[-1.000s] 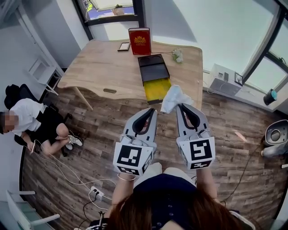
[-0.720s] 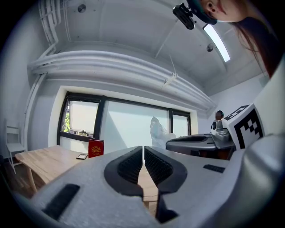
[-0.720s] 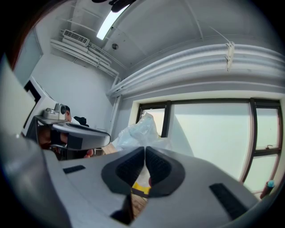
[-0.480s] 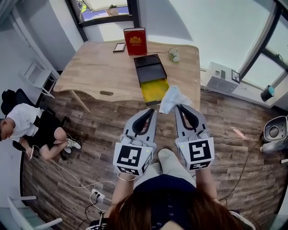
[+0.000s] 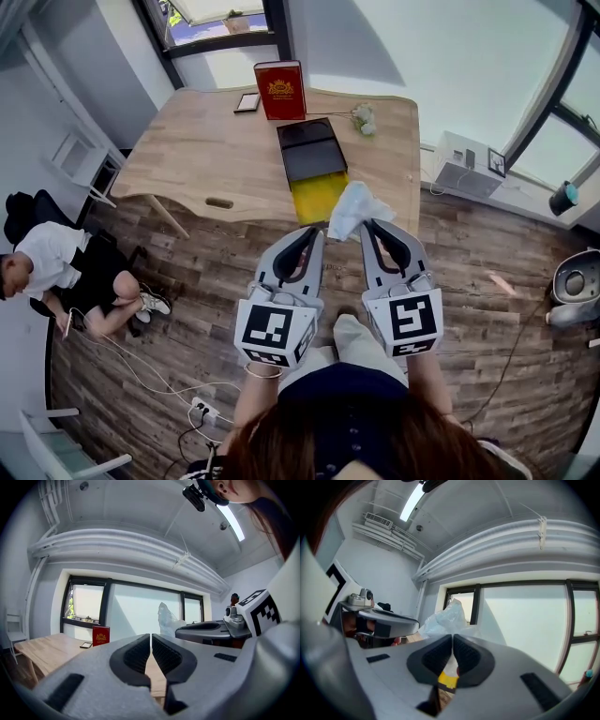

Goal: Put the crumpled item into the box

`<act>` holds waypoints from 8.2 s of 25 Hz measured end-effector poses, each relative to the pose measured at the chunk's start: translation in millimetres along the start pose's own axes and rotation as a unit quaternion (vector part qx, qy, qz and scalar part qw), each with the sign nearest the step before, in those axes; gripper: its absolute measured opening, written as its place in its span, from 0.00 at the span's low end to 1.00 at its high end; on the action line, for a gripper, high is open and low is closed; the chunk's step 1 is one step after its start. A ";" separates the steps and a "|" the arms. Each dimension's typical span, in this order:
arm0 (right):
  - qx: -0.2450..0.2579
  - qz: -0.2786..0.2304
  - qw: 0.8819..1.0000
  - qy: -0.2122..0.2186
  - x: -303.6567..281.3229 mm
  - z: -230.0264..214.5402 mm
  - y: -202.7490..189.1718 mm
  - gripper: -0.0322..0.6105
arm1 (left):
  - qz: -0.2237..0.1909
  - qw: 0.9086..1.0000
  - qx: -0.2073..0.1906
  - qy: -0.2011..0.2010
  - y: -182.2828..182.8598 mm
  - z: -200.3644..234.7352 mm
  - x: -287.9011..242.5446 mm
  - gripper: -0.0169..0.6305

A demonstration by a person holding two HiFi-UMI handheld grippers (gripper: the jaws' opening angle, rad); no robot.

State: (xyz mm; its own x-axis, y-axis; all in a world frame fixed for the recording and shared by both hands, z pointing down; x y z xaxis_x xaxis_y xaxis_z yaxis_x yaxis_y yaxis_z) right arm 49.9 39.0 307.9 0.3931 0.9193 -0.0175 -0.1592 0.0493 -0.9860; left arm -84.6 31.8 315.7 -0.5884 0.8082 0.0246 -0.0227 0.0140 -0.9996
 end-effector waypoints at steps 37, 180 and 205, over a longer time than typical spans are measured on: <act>0.025 0.037 0.996 0.077 -123.7 -60.9 -41.0 0.10 | 0.020 0.997 -0.001 0.070 -8.6 55.8 -97.6 0.08; 0.053 0.246 0.952 0.171 -236.9 -52.4 -182.0 0.10 | 0.038 0.991 0.029 0.122 -33.8 133.6 -144.7 0.08; -0.037 0.094 0.986 0.130 -160.5 -73.1 -88.9 0.09 | 0.019 0.992 0.003 0.125 -13.7 77.3 -117.4 0.08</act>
State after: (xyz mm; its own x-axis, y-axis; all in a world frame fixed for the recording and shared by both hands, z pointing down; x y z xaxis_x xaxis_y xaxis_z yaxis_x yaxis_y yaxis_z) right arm 67.2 -141.5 386.2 0.5833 0.7781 -0.2332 -0.1877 -0.1502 -0.9707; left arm -77.7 -108.8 327.3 -0.3697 0.9290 -0.0168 -0.0091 -0.0217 -0.9997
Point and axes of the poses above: the fingertips, and each gripper's own axes: x backward along the fingers, z to its left, y out of its top, the point moved 6 cm from there along x, backward along the fingers, and after that the axes turned 3 degrees about -z, right-handed, at the moved point
